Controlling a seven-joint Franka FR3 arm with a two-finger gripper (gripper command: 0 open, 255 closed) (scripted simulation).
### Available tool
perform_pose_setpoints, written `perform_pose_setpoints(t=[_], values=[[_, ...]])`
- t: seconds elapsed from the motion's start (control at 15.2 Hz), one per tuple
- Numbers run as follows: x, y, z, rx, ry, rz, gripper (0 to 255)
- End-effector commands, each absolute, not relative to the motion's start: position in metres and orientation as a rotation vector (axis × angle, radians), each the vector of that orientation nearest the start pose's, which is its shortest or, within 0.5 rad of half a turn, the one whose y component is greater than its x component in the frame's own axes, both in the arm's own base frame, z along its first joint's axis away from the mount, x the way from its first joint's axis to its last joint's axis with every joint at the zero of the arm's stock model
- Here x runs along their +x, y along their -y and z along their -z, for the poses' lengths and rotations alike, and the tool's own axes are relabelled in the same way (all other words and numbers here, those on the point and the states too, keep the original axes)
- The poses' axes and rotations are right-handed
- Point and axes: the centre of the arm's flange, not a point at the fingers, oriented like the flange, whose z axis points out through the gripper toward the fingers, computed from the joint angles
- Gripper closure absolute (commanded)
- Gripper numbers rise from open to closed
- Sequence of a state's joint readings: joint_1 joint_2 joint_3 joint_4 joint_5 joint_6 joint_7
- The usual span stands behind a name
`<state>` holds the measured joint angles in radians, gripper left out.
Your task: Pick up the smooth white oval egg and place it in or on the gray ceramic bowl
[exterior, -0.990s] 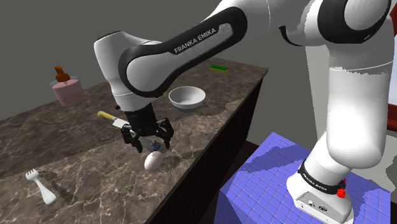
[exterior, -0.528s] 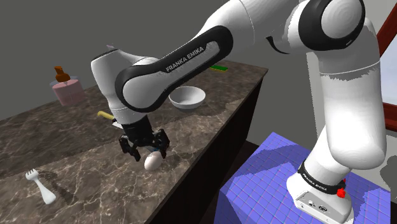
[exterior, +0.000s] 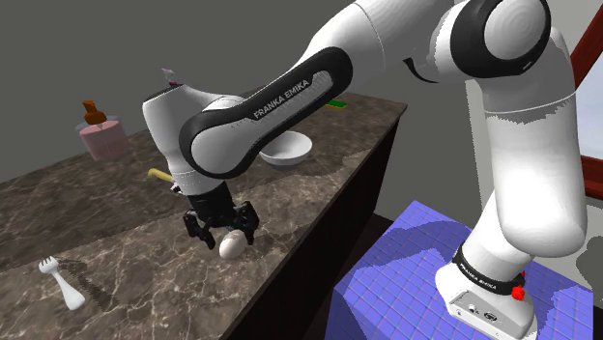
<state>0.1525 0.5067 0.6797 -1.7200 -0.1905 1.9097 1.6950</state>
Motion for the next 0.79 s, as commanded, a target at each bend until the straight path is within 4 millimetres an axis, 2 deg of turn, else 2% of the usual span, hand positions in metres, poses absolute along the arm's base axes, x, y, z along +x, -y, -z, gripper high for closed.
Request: perform_pose_setpoints(t=[0.0,0.07,0.66,0.73], values=[[0.4657,-0.4306,-0.3309,-3.005,-1.291,-0.322,0],[0.4657,-0.4306,-0.3309,-3.005,-1.291,-0.322,255],[0.4657,-0.4306,-0.3309,-3.005,-1.291,-0.322,255],[0.4656,-0.4306,-0.3361,-3.005,-1.291,-0.322,255]])
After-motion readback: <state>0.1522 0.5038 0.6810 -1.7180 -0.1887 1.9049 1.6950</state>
